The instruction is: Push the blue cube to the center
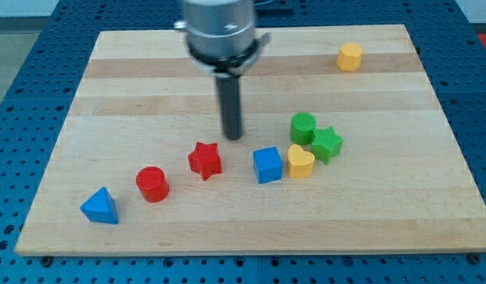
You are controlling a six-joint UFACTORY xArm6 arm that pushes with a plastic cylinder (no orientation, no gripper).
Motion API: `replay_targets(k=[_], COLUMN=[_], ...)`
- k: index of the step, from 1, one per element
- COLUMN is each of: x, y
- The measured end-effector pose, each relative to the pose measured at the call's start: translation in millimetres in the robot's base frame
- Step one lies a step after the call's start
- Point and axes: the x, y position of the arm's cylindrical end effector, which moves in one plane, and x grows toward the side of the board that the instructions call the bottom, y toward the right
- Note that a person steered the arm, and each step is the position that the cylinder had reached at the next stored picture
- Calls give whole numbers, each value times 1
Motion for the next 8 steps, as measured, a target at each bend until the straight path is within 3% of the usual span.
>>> replay_targets(k=[1, 2, 3, 5, 6, 8], x=[-33, -50, -46, 11, 48, 105], y=[55, 68, 106, 207, 196, 85])
